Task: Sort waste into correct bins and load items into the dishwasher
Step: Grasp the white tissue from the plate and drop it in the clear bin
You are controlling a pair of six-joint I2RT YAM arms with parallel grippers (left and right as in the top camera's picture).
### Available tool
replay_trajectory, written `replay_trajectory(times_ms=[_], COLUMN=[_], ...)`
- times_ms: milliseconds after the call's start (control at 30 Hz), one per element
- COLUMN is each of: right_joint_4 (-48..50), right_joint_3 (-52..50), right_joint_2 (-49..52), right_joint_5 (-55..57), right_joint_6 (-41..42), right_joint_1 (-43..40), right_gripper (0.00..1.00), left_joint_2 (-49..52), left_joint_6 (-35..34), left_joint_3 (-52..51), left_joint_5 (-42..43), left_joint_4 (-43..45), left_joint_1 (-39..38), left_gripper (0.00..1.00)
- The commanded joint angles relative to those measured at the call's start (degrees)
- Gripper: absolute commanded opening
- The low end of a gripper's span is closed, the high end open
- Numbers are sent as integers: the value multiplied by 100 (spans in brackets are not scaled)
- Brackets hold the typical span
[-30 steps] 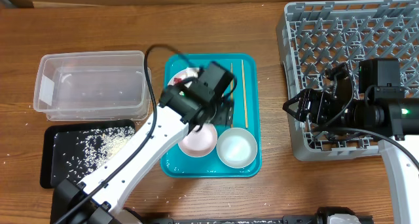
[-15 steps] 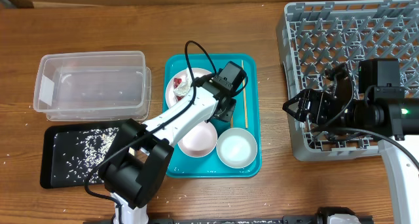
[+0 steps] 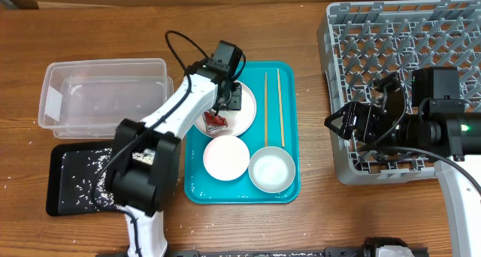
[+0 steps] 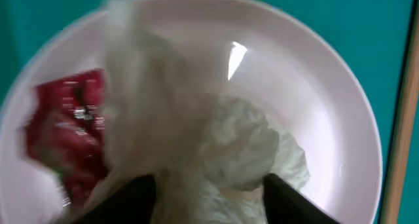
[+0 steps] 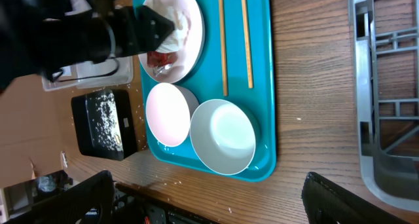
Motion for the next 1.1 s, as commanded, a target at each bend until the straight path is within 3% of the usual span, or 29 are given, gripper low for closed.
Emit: replay_trajectory(times_ms=[0,33,67,100,500,733,900,967,1033,1067], right_joint_4=[15,15,15,11,-37,-37,-37,-37,-39,-39], right_joint_3=[153,153,153,153,153,153,153,153,153,153], right_joint_2=[-79,-79,-79,-79,-79,-79,-79,-79,-79,-79], right_joint_5=[11,11,11,11,11,11,11,11,11,11], right_joint_6=[-9,-7,-9,-9,-9,-9,-9,-9,-11,-11], right_joint_1=[22,22,22,22,22,22,22,22,22,22], right_gripper=[93,93,93,93,93,93,93,93,94,93], left_joint_2=[184,195,195,190,-1244,-1279,-1276,-1276,-1276,-1276], left_joint_6=[284,323,409,409,103,-35,-127,-136,-179,-201], left_joint_3=[87,87,87,94,1233,1163,1137,1137,1137,1137], left_joint_5=[654,654,651,640,446,76,-4,-282,-402,-396], left_joint_4=[63,52,-2,-111,-1639,-2100,-2109,-2201,-2240,-2236], left_joint_1=[-66,-83,-94,-94,831,2024,2415,2417,2376,2354], left_gripper=[43,37,24,4,4,4,4,13,64,79])
